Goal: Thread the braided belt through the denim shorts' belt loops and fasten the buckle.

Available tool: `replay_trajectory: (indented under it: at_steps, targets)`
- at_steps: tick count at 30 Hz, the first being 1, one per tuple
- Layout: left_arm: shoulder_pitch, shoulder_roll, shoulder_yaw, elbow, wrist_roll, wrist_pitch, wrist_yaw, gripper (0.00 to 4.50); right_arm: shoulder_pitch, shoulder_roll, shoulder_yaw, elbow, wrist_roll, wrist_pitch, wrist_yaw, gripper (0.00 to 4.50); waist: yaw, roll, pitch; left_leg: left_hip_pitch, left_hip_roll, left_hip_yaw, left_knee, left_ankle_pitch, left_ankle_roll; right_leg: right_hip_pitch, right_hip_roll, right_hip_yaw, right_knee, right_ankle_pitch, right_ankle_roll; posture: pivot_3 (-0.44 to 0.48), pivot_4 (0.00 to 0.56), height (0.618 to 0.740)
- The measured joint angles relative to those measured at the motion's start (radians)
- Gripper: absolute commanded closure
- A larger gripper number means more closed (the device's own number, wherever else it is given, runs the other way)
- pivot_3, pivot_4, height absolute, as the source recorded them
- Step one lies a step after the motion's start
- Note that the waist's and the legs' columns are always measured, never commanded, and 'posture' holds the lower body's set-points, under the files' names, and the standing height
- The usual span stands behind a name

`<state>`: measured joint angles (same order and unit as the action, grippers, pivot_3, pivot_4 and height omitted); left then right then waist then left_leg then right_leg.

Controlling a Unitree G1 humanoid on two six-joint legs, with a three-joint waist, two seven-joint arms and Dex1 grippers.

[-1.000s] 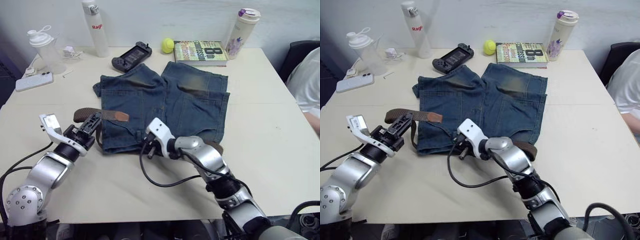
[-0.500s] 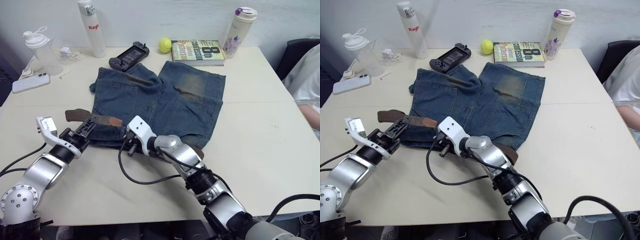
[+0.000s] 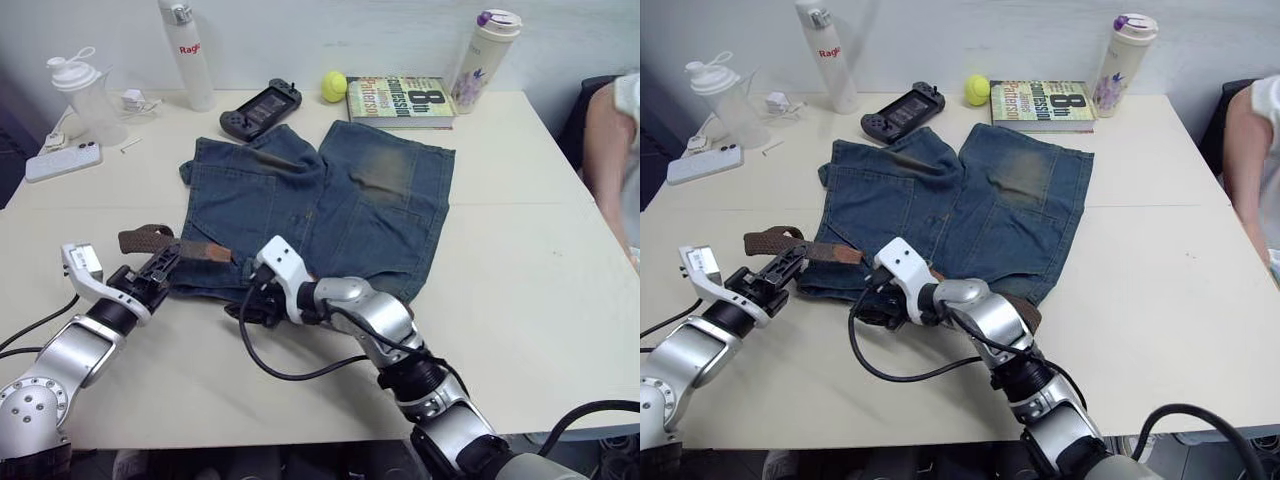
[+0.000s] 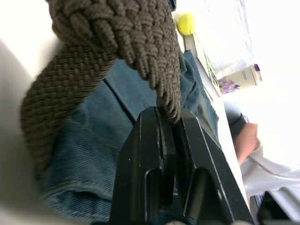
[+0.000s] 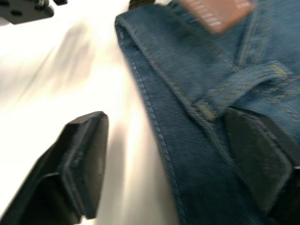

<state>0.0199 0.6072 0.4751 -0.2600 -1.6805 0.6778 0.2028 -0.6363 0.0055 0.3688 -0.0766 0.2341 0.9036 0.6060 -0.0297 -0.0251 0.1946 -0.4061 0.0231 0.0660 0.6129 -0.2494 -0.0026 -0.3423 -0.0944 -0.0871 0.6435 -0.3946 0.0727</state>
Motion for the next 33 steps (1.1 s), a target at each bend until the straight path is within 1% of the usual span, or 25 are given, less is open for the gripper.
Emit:
replay_trajectory:
  at_steps: [4, 7, 9, 12, 16, 27, 33]
  targets:
    - [0.004, 0.007, 0.016, 0.016, 0.013, 0.025, -0.032, 4.5, 0.03, -0.118, -0.121, -0.173, 0.114, 0.089, 0.056, 0.49, 0.006, -0.001, 0.0, 0.0, -0.002, -0.002, 0.0, 0.0, 0.001, 0.0, 0.0, 0.005, -0.003, 0.0, 0.0, 0.0, 0.15, 0.74]
    - [-0.018, 0.007, -0.004, 0.044, 0.039, 0.049, -0.057, 4.5, 0.063, -0.197, -0.225, -0.306, 0.199, 0.088, 0.097, 0.49, 0.004, -0.001, 0.0, 0.0, -0.002, -0.001, 0.0, 0.0, 0.001, 0.0, 0.0, 0.006, -0.003, 0.0, 0.0, 0.0, 0.15, 0.74]
    - [-0.035, -0.002, -0.018, 0.054, 0.049, 0.062, -0.068, 4.5, 0.084, -0.228, -0.266, -0.355, 0.241, 0.081, 0.107, 0.49, 0.002, -0.001, 0.0, 0.0, -0.002, -0.001, -0.001, 0.0, 0.001, 0.0, 0.0, 0.007, -0.003, 0.0, 0.0, 0.0, 0.15, 0.74]
    - [-0.064, -0.013, -0.038, 0.075, 0.064, 0.076, -0.082, 4.5, 0.132, -0.278, -0.272, -0.388, 0.266, 0.073, 0.114, 0.49, 0.0, -0.001, 0.0, 0.0, -0.002, 0.0, -0.001, 0.0, 0.001, 0.0, 0.001, 0.007, -0.002, 0.0, 0.0, 0.0, 0.15, 0.74]
    - [-0.072, -0.031, -0.054, 0.085, 0.089, 0.088, -0.088, 4.5, 0.175, -0.333, -0.272, -0.39, 0.265, 0.054, 0.106, 0.49, 0.0, -0.001, 0.001, 0.0, -0.002, 0.001, 0.0, 0.001, 0.002, 0.0, 0.0, 0.008, -0.002, 0.0, 0.0, 0.0, 0.15, 0.74]
    - [-0.081, -0.045, -0.04, 0.115, 0.108, 0.095, -0.088, 4.5, 0.183, -0.347, -0.27, -0.394, 0.287, 0.033, 0.061, 0.49, 0.002, -0.001, 0.001, 0.0, -0.002, 0.0, 0.0, 0.001, 0.002, 0.0, 0.0, 0.008, -0.002, 0.0, 0.0, 0.0, 0.15, 0.74]
    - [-0.049, -0.048, -0.025, 0.115, 0.118, 0.117, -0.11, 4.5, 0.183, -0.353, -0.269, -0.394, 0.301, 0.028, 0.057, 0.49, 0.003, -0.001, 0.001, 0.0, -0.002, 0.0, 0.001, 0.001, 0.002, 0.0, 0.0, 0.008, -0.002, 0.0, 0.0, 0.0, 0.15, 0.74]
